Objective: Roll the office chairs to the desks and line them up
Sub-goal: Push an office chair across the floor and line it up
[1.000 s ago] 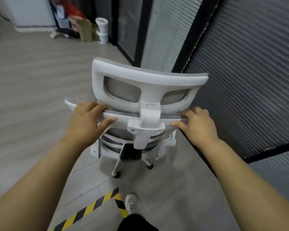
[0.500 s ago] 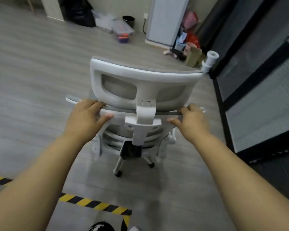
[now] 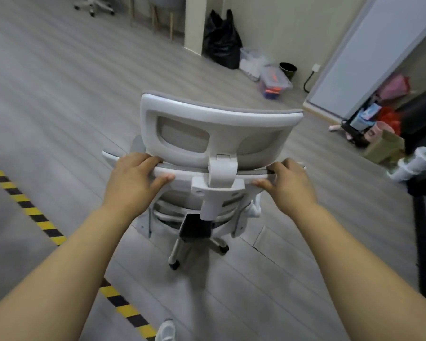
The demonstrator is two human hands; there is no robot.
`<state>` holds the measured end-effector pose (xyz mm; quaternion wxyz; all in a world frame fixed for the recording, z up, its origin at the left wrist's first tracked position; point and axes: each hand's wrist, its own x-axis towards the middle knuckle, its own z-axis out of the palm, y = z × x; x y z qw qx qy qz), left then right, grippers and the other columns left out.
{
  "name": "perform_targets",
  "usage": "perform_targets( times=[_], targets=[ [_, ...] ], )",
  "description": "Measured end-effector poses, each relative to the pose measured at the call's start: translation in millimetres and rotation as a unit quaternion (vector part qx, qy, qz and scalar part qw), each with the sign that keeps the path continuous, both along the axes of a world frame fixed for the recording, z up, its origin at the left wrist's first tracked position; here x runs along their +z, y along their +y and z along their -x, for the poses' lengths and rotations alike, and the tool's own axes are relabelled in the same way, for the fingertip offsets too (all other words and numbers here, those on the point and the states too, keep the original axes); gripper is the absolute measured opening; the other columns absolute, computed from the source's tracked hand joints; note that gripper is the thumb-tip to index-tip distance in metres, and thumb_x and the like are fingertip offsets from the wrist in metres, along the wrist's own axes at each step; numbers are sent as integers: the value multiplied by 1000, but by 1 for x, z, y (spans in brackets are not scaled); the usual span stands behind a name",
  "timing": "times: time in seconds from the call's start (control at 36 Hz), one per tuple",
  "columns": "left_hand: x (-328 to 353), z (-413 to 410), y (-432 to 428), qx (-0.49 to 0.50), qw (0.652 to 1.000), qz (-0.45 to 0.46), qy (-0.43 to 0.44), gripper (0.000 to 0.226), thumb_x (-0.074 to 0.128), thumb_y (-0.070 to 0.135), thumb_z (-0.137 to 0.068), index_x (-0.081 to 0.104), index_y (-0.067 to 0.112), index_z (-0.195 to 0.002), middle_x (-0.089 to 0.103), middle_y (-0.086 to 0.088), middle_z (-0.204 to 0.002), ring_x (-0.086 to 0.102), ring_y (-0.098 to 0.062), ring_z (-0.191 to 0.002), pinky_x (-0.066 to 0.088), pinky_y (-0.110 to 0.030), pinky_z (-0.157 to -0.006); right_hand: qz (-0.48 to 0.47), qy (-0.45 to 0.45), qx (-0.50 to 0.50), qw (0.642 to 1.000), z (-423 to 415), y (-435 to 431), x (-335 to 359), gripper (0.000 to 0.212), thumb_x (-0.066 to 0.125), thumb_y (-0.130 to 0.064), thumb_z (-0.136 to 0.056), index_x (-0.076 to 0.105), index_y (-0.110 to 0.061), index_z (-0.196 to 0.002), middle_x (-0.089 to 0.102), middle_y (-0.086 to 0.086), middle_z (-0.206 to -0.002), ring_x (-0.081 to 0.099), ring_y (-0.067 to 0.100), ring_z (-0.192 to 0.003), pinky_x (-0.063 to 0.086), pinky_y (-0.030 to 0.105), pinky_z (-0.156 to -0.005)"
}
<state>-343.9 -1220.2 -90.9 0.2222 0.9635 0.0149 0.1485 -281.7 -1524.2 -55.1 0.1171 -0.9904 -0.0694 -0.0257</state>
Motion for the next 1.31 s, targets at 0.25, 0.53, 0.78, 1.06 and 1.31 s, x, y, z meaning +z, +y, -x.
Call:
perform_targets(
  times=[0.25, 0.53, 0.78, 1.06, 1.31],
  targets=[
    [3, -63, 107, 100, 995, 17, 9, 46, 61, 45, -85, 62, 11, -117, 59, -9, -115, 48, -32, -110, 40, -42, -96, 23, -20, 75, 997, -104, 122, -1, 53, 61, -55, -80, 60, -13, -111, 52, 9, -114, 52, 30, -102, 45, 36, -70],
    [8, -124, 206, 190, 981, 30, 14, 45, 60, 44, -84, 60, 15, -118, 56, -4, -119, 47, -25, -111, 39, -39, -95, 36, -34, 166, 985, -208, 241, 0, 55, 57, -60, -80, 59, -13, -109, 52, 8, -113, 49, 30, -106, 34, 32, -65],
    [8, -175, 278, 293, 954, 71, 7, 45, 62, 42, -83, 59, 14, -119, 54, -2, -120, 46, -22, -114, 39, -38, -96, -8, -54, 273, 960, -307, 344, -8, 58, 62, -59, -77, 62, -6, -99, 54, 14, -105, 52, 36, -99, 37, 35, -61],
    [13, -227, 364, 397, 912, 100, 2, 41, 68, 37, -82, 61, 13, -114, 57, -1, -115, 49, -21, -110, 39, -33, -88, 1, -33, 374, 927, -405, 479, -4, 59, 55, -62, -81, 60, -10, -108, 51, 9, -112, 48, 29, -107, 47, 38, -73],
    [14, -272, 455, 465, 879, 105, -14, 43, 69, 40, -80, 61, 13, -113, 57, -3, -115, 50, -20, -105, 37, -28, -84, -37, -32, 427, 903, -471, 603, -5, 56, 58, -59, -80, 60, -11, -110, 52, 7, -111, 50, 27, -106, 41, 34, -73]
  ],
)
